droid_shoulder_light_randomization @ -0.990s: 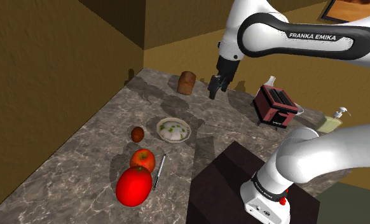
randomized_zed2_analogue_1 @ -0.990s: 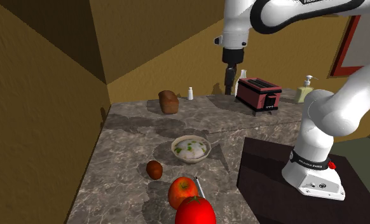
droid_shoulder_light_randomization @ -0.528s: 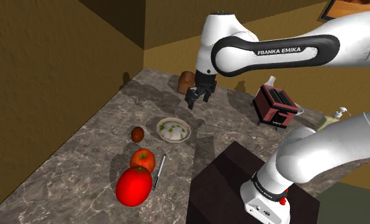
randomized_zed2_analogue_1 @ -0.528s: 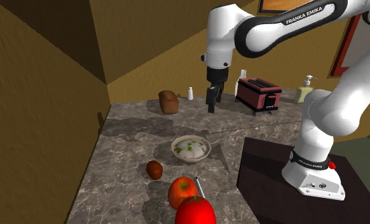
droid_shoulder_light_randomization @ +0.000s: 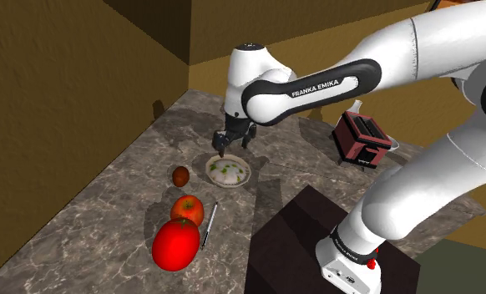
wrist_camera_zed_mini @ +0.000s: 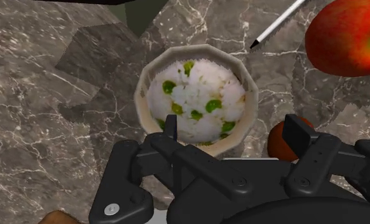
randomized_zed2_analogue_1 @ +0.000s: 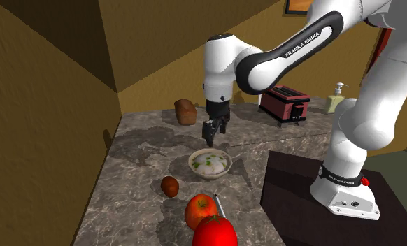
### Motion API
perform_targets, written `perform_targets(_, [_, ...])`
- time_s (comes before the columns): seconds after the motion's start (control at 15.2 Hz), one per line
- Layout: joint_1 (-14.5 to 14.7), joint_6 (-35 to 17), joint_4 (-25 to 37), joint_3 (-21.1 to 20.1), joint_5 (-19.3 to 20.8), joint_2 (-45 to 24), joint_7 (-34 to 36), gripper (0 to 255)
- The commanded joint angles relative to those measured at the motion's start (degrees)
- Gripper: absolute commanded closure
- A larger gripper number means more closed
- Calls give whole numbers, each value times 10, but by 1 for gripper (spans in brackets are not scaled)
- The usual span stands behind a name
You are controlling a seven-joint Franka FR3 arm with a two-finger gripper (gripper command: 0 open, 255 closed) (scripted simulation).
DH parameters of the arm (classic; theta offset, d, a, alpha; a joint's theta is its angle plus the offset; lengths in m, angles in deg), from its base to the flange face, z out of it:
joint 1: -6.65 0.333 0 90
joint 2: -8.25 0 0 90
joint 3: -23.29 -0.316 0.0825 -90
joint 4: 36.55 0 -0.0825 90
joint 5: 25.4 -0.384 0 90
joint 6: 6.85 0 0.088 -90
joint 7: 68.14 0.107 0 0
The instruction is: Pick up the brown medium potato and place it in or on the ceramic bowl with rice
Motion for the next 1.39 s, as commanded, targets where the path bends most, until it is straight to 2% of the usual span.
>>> perform_targets(0.0, [-3, -22, 23, -16, 19, -47, 47, 0])
perform_targets(0.4, [3, -67, 108, -35, 104, -193, 187, 0])
perform_targets(0.79, [44, -77, 225, -12, 182, -338, 304, 0])
perform_targets(1.06, [77, -70, 320, 13, 212, -432, 358, 0])
perform_targets(1.32, [80, -91, 319, 21, 223, -452, 364, 0])
